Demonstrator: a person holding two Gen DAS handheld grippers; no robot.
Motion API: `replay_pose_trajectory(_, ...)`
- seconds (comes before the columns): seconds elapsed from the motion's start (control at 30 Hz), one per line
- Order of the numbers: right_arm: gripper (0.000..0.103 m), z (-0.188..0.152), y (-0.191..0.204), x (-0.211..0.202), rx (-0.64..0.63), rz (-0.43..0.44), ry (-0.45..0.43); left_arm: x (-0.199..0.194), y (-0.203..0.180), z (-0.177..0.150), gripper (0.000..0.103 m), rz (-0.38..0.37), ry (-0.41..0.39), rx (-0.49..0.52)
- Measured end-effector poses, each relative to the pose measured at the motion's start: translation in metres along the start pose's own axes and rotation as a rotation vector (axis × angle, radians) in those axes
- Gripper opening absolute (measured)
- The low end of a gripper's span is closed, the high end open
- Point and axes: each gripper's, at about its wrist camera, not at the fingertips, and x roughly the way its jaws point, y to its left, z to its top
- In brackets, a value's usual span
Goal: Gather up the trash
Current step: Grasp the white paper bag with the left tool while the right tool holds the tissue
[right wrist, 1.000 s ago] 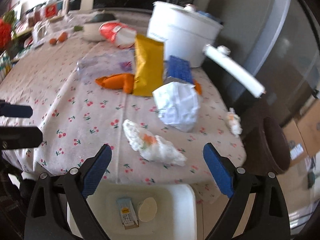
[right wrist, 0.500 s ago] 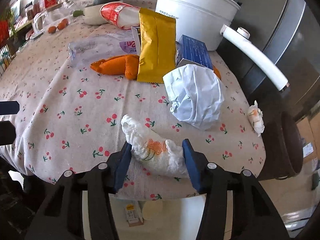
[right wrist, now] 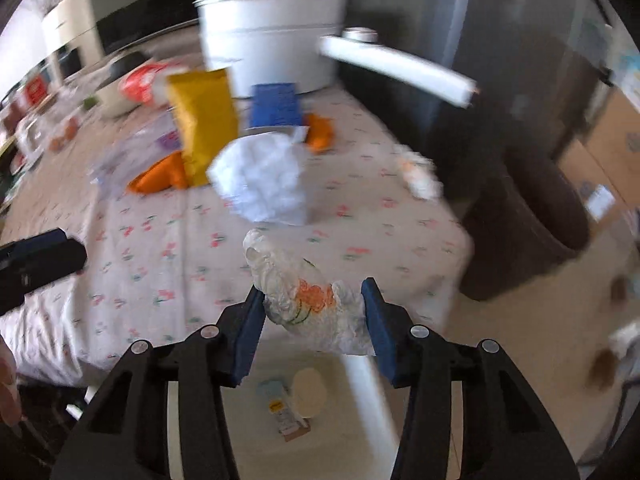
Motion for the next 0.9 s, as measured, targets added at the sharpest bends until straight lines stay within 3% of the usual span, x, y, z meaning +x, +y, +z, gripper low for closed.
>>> replay_pose_trajectory(0.23,0.048,-0.006,-0.036,-0.002,0.097,-0.035,0.023,0.053,-0.039,0.036,0.09,0.003,0.039,-0.062)
replay_pose_trajectory(0.57,0.049,-0.011,-0.049,-0.009,0.113,-0.032,0.026,0.117,-0.058,0.05,0.09,0.086,0.108,-0.139)
replay_pose_trajectory(0.6,0.049,-0.011,-0.05,-0.009,0.115,-0.032,0.026,0.12,-0.057,0.05,0.088,0.089,0.113,-0.144)
replay_pose_trajectory(0.67,0.049,-0.012,-0.052,-0.009,0.118,-0.03,0.028,0.126,-0.053,0.048,0.074,0.084,0.126,-0.158)
replay_pose_trajectory(0.73,0.049,-0.012,-0.053,-0.009,0.121,-0.027,0.03,0.124,-0.049,0.045,0.064,0.03,0.119,-0.166)
replay_pose_trajectory(0.9,0.049,-0.012,-0.049,-0.013,0.12,-0.005,0.021,0.108,-0.041,0.04,0.062,0.051,0.096,-0.15)
